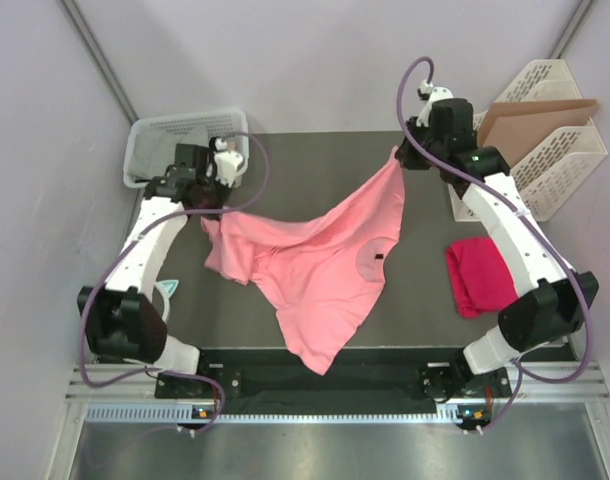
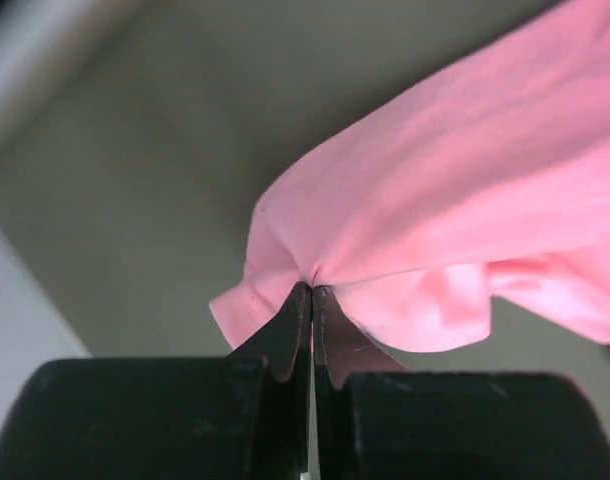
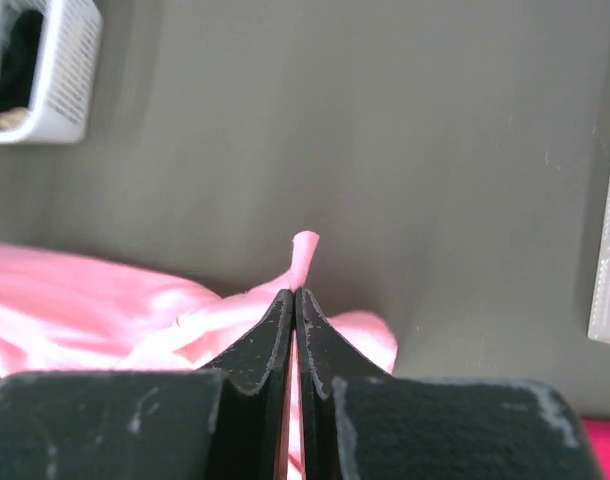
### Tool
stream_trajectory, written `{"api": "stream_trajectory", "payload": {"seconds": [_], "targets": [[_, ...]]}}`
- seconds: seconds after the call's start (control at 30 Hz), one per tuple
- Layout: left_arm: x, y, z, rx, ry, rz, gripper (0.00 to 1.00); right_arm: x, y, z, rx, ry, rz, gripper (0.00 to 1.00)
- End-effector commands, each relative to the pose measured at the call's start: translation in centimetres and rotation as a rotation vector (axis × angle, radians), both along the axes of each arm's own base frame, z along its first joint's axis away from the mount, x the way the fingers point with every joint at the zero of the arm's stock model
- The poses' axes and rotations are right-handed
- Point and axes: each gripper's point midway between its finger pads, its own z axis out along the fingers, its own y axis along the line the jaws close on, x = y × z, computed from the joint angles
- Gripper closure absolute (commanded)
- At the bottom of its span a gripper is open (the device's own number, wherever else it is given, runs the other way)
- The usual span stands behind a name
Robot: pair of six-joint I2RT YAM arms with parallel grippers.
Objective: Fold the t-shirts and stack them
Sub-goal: Flatten the tshirt out
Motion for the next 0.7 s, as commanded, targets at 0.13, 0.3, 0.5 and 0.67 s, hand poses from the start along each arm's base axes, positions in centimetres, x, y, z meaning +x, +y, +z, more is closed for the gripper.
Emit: {"api": "stream_trajectory", "payload": {"seconds": [0.13, 0.3, 0.5, 0.67], "targets": [[-2.0, 1.7, 14.4, 0.027, -0.342, 0.034, 1.00, -6.5, -1.6, 15.1, 0.115, -0.344, 0.034, 1.00], [-6.0, 3.1, 22.2, 0.046, -0.542, 0.059, 1.00, -13.9, -3.4, 22.3, 0.187, -0.516, 0.055, 1.00], [-14.4, 2.1, 31.1, -0.035, -0.739, -0.054, 1.00, -24.2, -6.6, 29.4, 0.251, -0.698, 0.060, 1.00], [-20.3, 2.1, 35.9, -0.054, -0.888, -0.107, 1.00, -29.2, -8.8, 31.7, 0.288, -0.762, 0.018, 1.00]]}}
